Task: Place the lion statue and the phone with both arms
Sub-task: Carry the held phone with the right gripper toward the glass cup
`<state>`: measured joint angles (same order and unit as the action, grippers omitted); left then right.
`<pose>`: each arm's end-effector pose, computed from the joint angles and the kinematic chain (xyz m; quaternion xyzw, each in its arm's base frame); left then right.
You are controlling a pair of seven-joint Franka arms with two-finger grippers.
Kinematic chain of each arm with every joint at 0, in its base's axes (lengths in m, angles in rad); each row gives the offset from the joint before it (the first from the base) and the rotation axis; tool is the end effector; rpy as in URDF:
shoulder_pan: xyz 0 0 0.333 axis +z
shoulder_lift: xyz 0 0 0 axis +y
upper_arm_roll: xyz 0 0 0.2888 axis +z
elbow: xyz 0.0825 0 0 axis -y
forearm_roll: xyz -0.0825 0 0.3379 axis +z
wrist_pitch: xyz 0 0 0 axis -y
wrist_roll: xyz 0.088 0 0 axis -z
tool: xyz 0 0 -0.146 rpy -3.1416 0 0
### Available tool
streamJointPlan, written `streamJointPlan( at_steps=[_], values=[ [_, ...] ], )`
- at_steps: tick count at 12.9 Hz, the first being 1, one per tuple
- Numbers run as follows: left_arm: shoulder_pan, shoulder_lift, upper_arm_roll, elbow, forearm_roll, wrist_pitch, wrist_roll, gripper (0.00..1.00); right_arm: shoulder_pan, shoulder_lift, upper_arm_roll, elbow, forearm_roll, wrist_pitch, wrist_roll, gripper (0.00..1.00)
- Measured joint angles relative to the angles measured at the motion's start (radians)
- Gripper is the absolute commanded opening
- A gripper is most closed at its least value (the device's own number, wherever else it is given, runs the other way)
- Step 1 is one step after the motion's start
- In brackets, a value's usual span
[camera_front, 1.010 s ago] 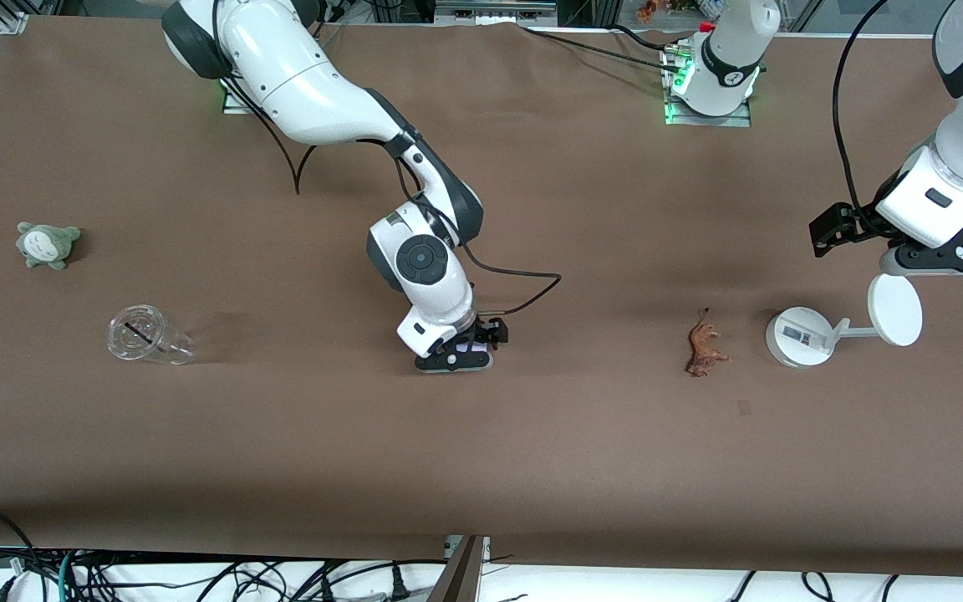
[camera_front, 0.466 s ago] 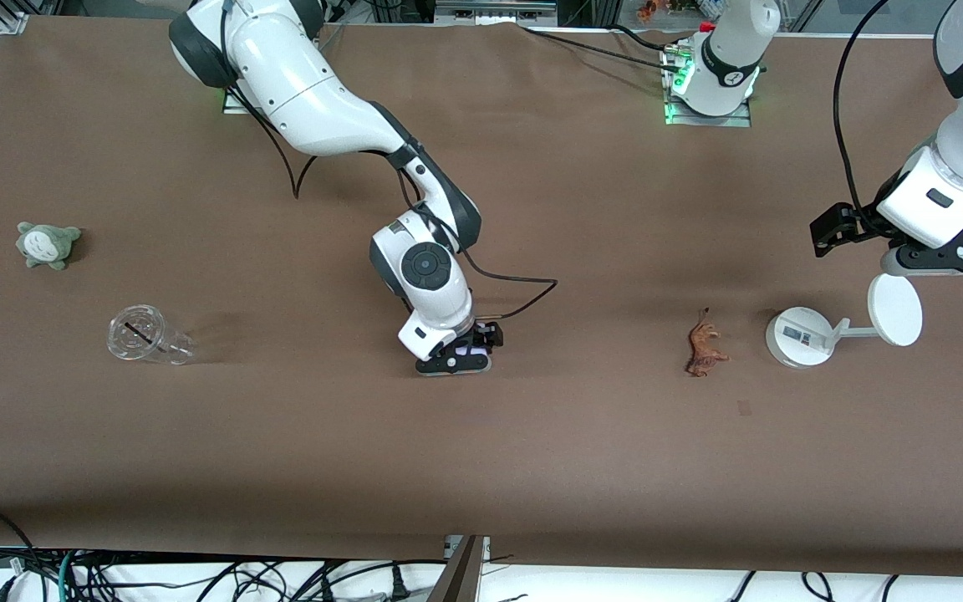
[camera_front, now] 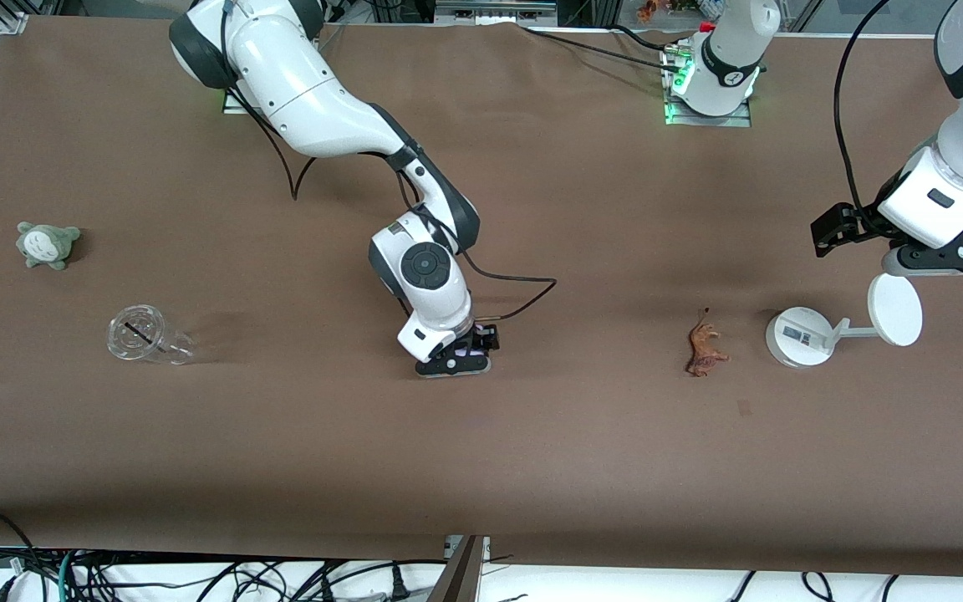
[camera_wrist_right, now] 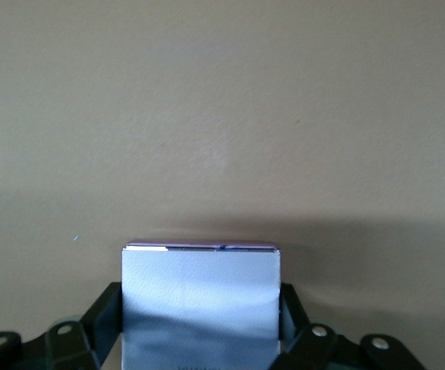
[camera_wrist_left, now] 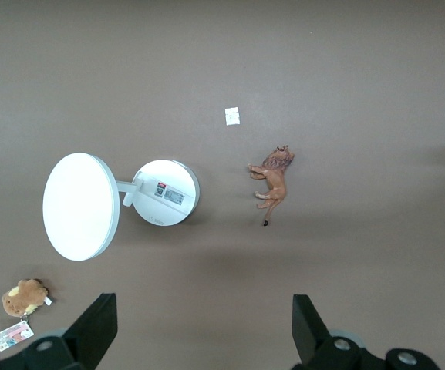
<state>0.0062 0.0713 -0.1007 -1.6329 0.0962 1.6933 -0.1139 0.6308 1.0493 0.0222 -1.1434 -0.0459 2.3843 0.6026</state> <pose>0.5341 -0.0363 0.5058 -0.9990 -0.0037 0.0006 0.0444 0.5823 0.4376 0.1491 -0.9948 -0.0337 -0.0824 0.0496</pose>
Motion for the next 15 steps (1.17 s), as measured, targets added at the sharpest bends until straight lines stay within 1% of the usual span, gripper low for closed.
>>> streamJointPlan(
  at_steps=[3, 7, 9, 11, 13, 15],
  values=[
    [0.0, 0.0, 0.0, 0.0, 0.0, 0.0, 0.0, 1.0, -0.054, -0.033, -0.007, 0.011, 0.0, -0.098, -0.085, 0.0],
    [0.0, 0.0, 0.001, 0.0, 0.0, -0.002, 0.0, 1.0, -0.145, -0.157, -0.007, 0.012, 0.0, -0.31, -0.191, 0.0],
    [0.0, 0.0, 0.001, 0.0, 0.0, -0.002, 0.0, 1.0, -0.19, -0.211, -0.008, -0.019, 0.0, -0.339, -0.219, 0.0],
    [0.0, 0.0, 0.001, 0.0, 0.0, -0.002, 0.0, 1.0, -0.249, -0.25, -0.009, -0.062, 0.0, -0.345, -0.3, 0.0],
    [0.0, 0.0, 0.001, 0.0, 0.0, -0.002, 0.0, 1.0, -0.314, -0.274, -0.01, -0.116, 0.003, -0.349, -0.384, 0.0],
    [0.0, 0.0, 0.001, 0.0, 0.0, -0.002, 0.0, 1.0, -0.366, -0.282, -0.01, -0.165, 0.005, -0.346, -0.417, 0.0]
  ],
)
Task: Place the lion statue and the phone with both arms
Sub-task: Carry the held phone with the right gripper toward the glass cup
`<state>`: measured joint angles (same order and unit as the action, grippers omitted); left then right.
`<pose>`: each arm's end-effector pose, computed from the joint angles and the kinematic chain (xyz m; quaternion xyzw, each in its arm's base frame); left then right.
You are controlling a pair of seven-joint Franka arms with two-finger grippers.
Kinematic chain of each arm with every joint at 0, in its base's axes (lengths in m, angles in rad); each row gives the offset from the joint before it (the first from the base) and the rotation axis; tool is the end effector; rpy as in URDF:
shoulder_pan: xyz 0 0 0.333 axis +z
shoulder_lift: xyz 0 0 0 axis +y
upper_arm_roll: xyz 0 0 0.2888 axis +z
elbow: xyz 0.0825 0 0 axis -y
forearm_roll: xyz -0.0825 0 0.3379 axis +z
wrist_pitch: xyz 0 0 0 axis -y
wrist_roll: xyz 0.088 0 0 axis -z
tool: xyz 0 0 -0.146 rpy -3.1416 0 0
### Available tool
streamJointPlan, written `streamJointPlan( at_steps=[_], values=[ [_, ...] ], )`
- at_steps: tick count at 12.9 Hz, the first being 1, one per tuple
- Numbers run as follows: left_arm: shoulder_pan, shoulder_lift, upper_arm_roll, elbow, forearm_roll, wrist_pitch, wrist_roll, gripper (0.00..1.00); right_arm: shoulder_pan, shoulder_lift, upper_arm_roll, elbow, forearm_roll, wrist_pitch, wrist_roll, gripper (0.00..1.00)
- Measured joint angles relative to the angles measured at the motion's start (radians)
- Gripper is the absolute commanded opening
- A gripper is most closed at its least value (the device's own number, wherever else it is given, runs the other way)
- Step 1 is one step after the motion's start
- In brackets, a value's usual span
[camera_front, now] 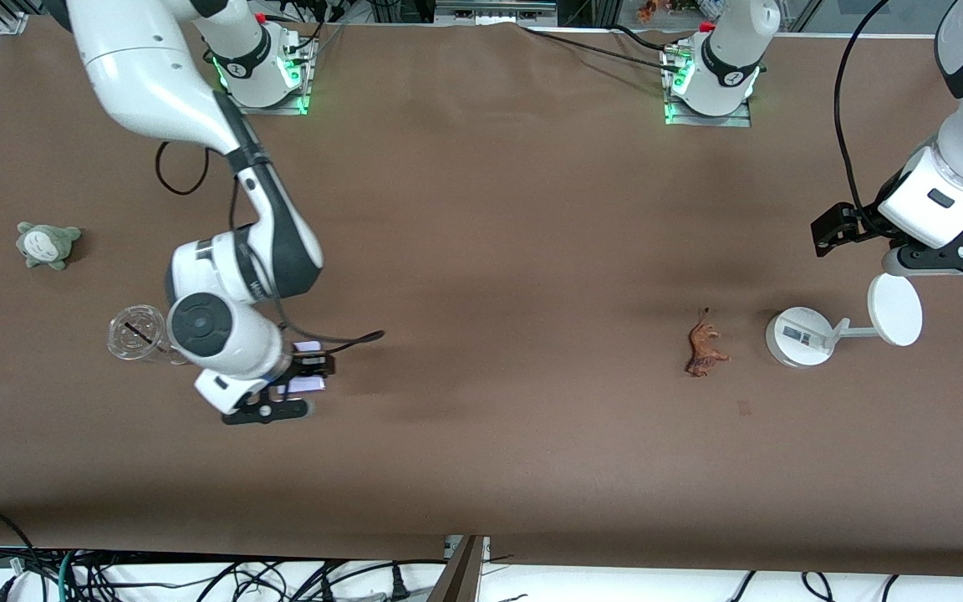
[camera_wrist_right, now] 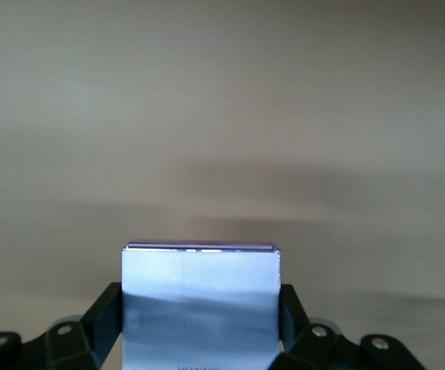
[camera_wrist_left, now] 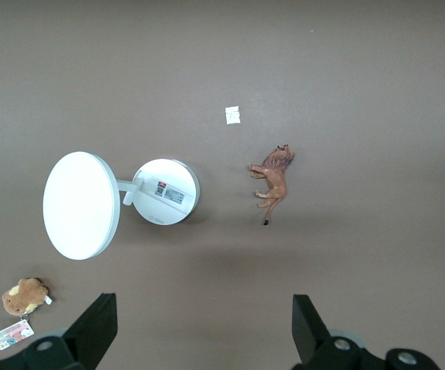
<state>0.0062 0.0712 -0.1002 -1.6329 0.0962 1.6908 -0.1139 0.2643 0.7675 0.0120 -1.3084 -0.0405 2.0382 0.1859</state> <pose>0.5338 -0.0360 0.5056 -0.9990 -0.0040 0.0018 0.0446 0.6537 0.1799 0.2431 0.9983 0.0530 -0.0152 0.0177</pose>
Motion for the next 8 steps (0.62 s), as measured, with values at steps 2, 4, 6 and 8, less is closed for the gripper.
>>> streamJointPlan(
  at_steps=[2, 4, 6, 8],
  values=[
    [0.0, 0.0, 0.0, 0.0, 0.0, 0.0, 0.0, 1.0, -0.019, 0.0, 0.0, -0.045, 0.001, 0.031, -0.006, 0.0],
    [0.0, 0.0, 0.0, 0.0, 0.0, -0.001, 0.0, 1.0, -0.024, 0.0, 0.0, -0.102, 0.001, 0.105, -0.006, 0.0],
    [0.0, 0.0, 0.0, 0.0, 0.0, -0.004, 0.0, 1.0, -0.042, 0.0, 0.0, -0.161, 0.001, 0.171, -0.006, 0.0],
    [0.0, 0.0, 0.0, 0.0, 0.0, -0.006, 0.0, 1.0, -0.06, 0.0, 0.0, -0.198, 0.001, 0.2, -0.006, 0.0]
  ],
)
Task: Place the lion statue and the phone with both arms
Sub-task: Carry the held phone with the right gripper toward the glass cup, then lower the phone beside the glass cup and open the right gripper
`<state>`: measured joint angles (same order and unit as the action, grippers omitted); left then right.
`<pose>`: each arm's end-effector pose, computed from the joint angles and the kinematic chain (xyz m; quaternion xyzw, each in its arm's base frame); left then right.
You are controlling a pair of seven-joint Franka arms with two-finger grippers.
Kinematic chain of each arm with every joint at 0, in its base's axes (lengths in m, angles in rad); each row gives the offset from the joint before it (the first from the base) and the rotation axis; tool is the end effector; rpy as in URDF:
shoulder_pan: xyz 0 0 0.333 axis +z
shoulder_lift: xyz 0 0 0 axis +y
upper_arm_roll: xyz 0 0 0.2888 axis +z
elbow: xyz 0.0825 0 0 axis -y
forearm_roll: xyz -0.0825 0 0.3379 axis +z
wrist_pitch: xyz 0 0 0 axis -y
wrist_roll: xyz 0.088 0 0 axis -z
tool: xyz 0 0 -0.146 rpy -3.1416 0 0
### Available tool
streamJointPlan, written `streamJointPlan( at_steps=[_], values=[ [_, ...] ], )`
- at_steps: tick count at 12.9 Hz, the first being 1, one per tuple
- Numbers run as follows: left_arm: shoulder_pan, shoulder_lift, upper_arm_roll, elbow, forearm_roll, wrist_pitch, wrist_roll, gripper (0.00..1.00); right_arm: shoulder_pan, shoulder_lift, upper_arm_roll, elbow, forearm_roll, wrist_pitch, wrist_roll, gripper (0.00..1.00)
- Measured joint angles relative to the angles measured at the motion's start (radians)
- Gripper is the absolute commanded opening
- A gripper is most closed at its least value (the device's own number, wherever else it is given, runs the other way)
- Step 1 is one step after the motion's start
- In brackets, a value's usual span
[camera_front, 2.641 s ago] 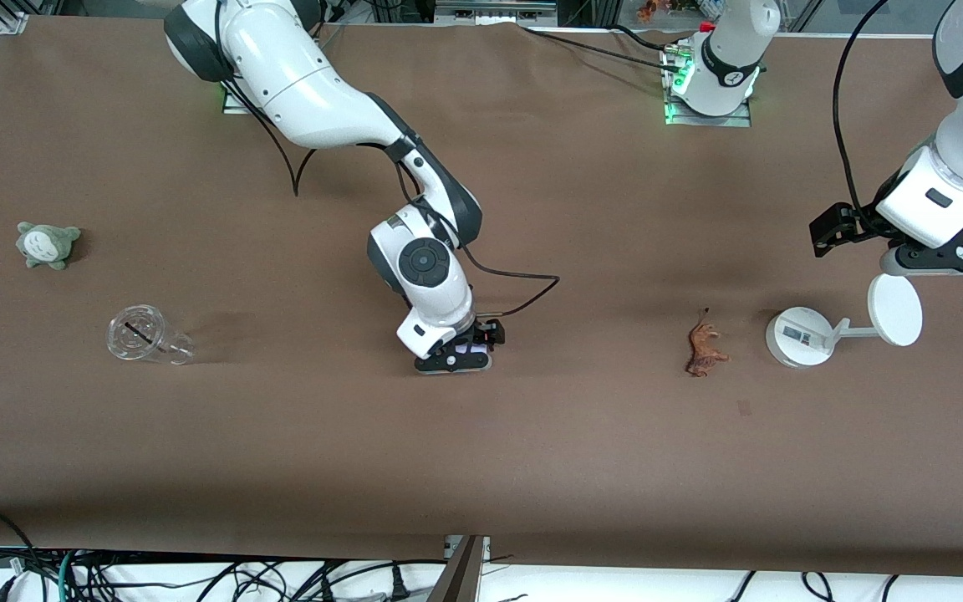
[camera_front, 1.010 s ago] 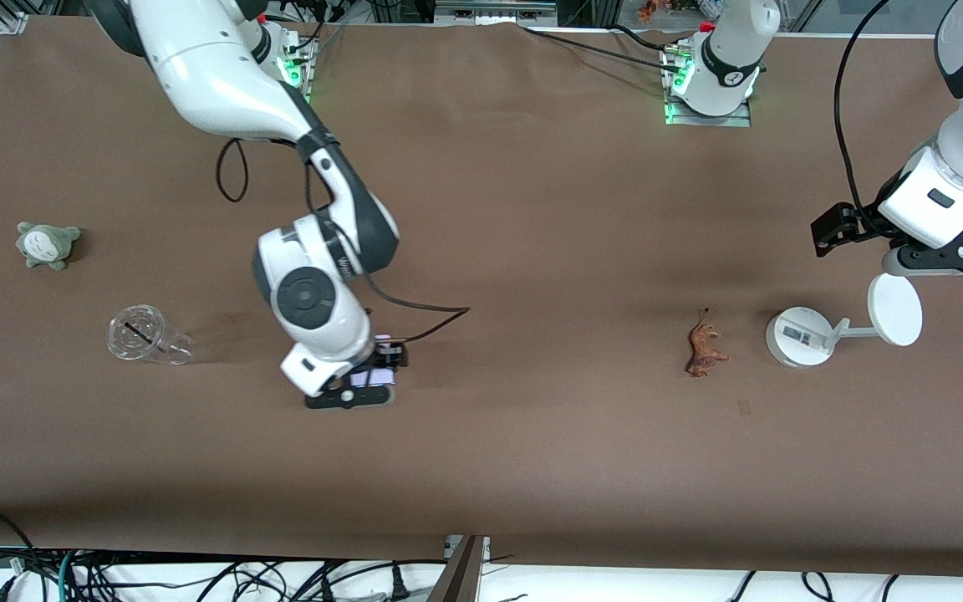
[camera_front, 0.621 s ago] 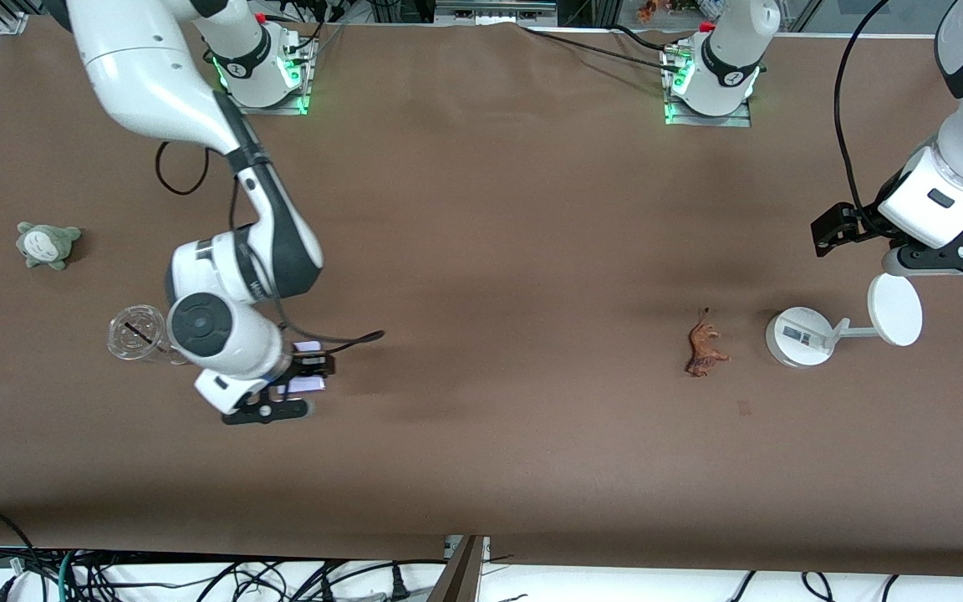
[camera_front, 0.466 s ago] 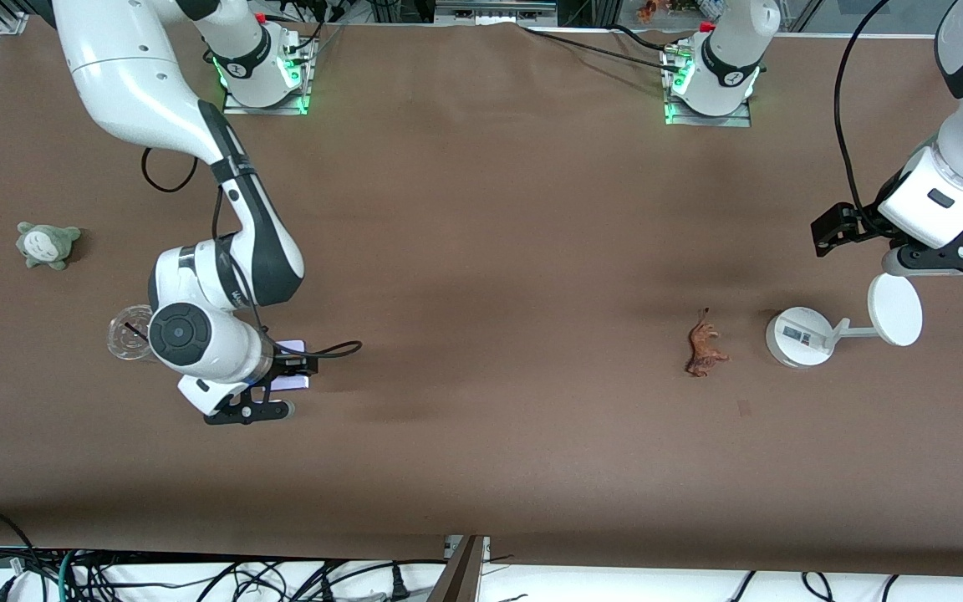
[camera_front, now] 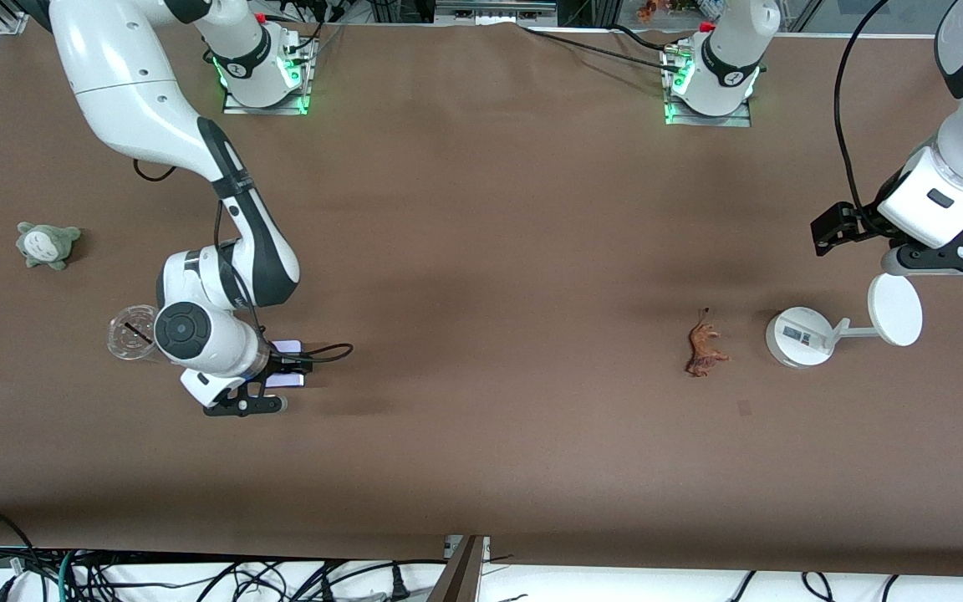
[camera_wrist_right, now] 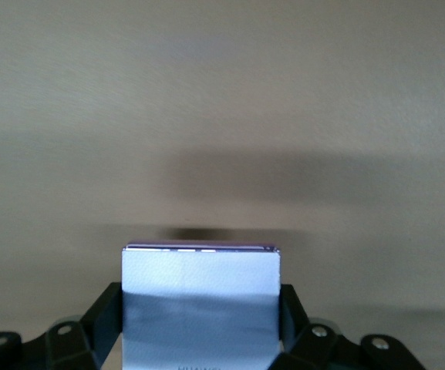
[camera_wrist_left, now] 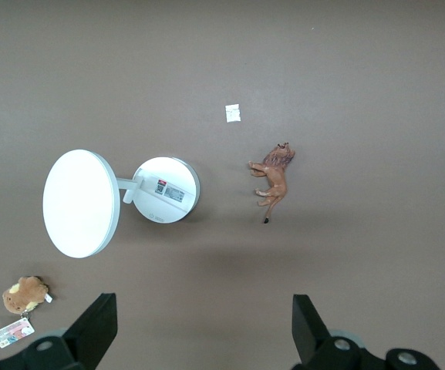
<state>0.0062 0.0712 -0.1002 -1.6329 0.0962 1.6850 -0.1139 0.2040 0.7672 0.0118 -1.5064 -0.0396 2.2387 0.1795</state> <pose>0.5329 -0.0358 0.5051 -0.9990 -0.0041 0.0047 0.0449 0.6394 0.1368 0.1792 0.9994 0.0291 -0.0149 0.0144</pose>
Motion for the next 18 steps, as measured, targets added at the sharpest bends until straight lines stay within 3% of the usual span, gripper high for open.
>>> streamJointPlan(
  at_steps=[11, 14, 16, 18],
  values=[
    [0.0, 0.0, 0.0, 0.0, 0.0, -0.002, 0.0, 1.0, -0.079, -0.002, 0.0, -0.08, 0.0, 0.071, -0.137, 0.01],
    [0.0, 0.0, 0.0, 0.0, 0.0, -0.002, 0.0, 1.0, -0.097, -0.002, 0.0, -0.083, 0.0, 0.073, -0.16, 0.35],
    [0.0, 0.0, 0.0, 0.0, 0.0, -0.002, 0.0, 1.0, -0.099, -0.002, 0.0, -0.083, 0.0, 0.075, -0.171, 1.0],
    [0.0, 0.0, 0.0, 0.0, 0.0, -0.002, 0.0, 1.0, -0.106, -0.002, 0.0, -0.084, 0.0, 0.075, -0.18, 1.0]
  ],
)
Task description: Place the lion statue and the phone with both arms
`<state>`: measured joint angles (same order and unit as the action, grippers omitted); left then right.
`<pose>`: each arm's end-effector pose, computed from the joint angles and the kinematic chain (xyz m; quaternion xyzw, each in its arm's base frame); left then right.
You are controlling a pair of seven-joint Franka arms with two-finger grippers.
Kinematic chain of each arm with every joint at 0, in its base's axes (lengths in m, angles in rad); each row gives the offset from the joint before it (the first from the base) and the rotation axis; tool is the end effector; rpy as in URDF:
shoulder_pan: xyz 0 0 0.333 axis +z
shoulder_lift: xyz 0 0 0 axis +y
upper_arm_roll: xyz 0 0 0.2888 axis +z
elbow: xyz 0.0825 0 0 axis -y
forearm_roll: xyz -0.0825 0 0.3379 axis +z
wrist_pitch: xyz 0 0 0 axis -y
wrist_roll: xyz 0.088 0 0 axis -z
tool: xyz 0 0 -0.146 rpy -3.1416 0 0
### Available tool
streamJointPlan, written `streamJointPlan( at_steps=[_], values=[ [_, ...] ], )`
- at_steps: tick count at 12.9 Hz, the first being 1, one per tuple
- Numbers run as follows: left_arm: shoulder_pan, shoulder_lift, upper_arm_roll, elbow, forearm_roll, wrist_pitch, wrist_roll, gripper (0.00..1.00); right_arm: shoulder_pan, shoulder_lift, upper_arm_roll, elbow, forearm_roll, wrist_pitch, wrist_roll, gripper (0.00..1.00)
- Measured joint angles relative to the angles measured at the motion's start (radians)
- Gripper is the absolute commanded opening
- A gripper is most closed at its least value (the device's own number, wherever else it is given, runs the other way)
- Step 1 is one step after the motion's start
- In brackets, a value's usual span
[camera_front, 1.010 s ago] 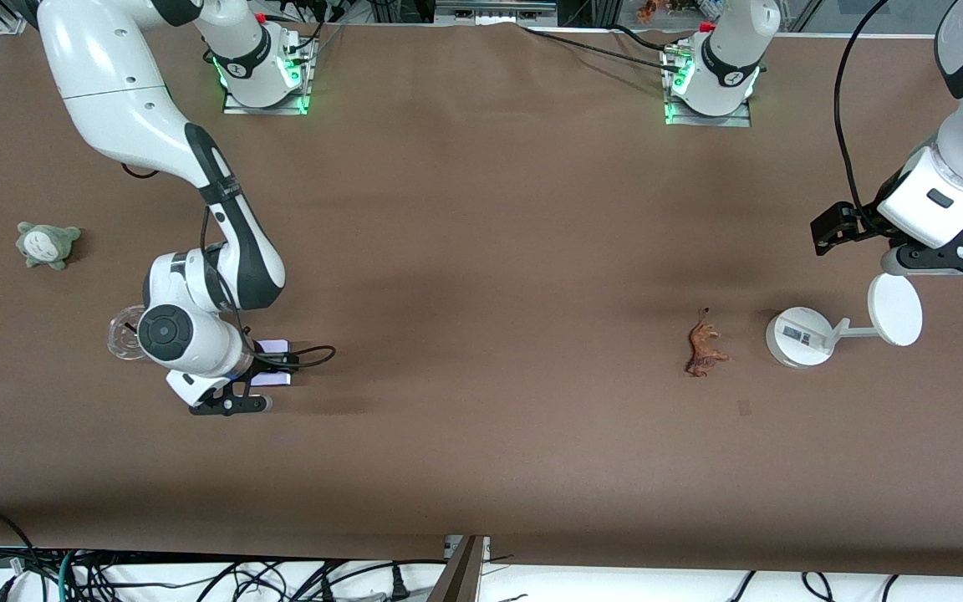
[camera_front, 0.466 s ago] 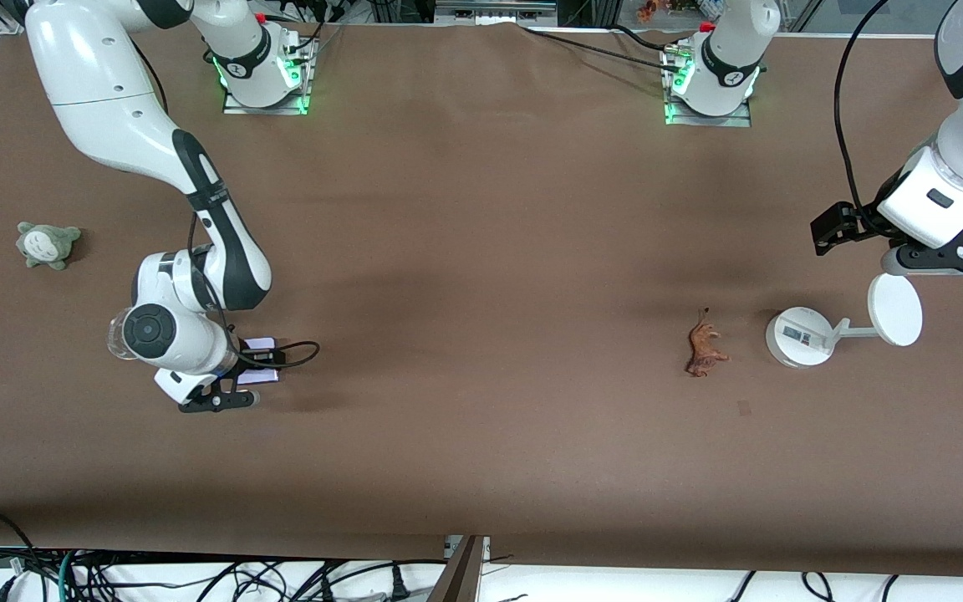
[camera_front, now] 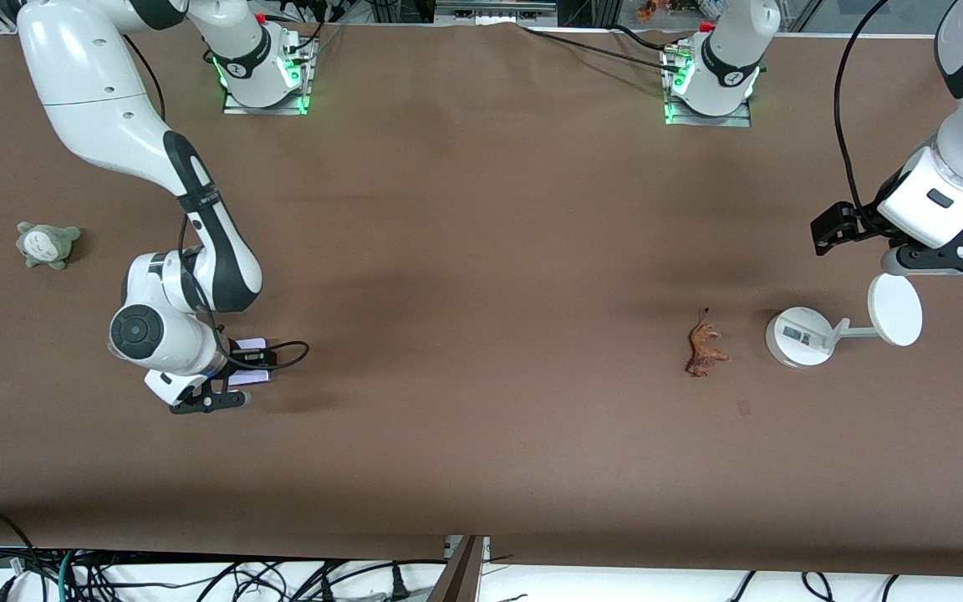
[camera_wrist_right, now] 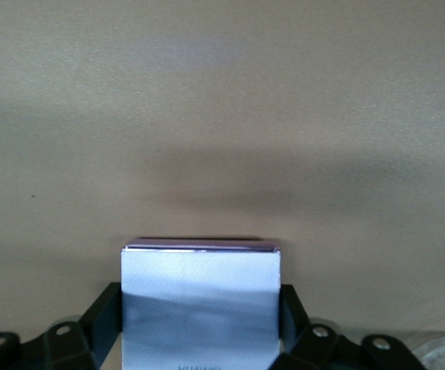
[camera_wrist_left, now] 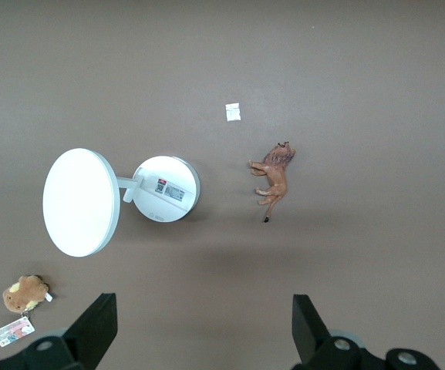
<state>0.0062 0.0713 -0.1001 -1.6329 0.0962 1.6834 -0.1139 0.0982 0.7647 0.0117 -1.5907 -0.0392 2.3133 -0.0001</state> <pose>0.5327 -0.0358 0.5049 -0.9990 -0.0042 0.0056 0.0450 0.6351 0.0675 0.1544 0.9975 0.0669 -0.0204 0.0112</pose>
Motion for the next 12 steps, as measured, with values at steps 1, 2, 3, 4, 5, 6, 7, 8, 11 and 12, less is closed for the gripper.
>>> streamJointPlan(
  at_steps=[1, 2, 3, 4, 5, 6, 7, 8, 11, 12],
  values=[
    [0.0, 0.0, 0.0, 0.0, 0.0, 0.0, 0.0, 1.0, -0.004, -0.002, 0.0, 0.0, 0.0, 0.0, -0.003, 1.0],
    [0.0, 0.0, 0.0, 0.0, 0.0, 0.0, 0.0, 1.0, -0.007, -0.008, 0.0, 0.0, 0.0, 0.0, -0.003, 1.0],
    [0.0, 0.0, 0.0, 0.0, 0.0, 0.0, 0.0, 1.0, -0.007, -0.023, 0.0, 0.0, 0.0, -0.009, -0.003, 1.0],
    [0.0, 0.0, 0.0, 0.0, 0.0, 0.0, 0.0, 1.0, -0.007, -0.045, 0.002, 0.0, 0.0, -0.037, -0.003, 1.0],
    [0.0, 0.0, 0.0, 0.0, 0.0, 0.0, 0.0, 1.0, -0.007, -0.077, 0.006, 0.001, 0.0, -0.08, 0.002, 1.0],
    [0.0, 0.0, 0.0, 0.0, 0.0, 0.0, 0.0, 1.0, -0.007, -0.119, 0.01, 0.002, 0.0, -0.132, 0.007, 1.0],
    [0.0, 0.0, 0.0, 0.0, 0.0, 0.0, 0.0, 1.0, -0.007, -0.168, 0.014, 0.003, 0.001, -0.192, 0.013, 1.0],
    [0.0, 0.0, 0.0, 0.0, 0.0, 0.0, 0.0, 1.0, -0.006, -0.22, 0.017, 0.003, 0.01, -0.252, 0.018, 1.0],
    [0.0, 0.0, 0.001, 0.0, 0.0, 0.0, 0.0, 1.0, -0.006, -0.375, 0.018, 0.01, 0.059, -0.436, 0.026, 1.0],
    [0.0, 0.0, 0.001, 0.0, 0.0, 0.0, 0.0, 1.0, -0.006, -0.426, 0.017, 0.015, 0.064, -0.501, 0.029, 1.0]
  ],
)
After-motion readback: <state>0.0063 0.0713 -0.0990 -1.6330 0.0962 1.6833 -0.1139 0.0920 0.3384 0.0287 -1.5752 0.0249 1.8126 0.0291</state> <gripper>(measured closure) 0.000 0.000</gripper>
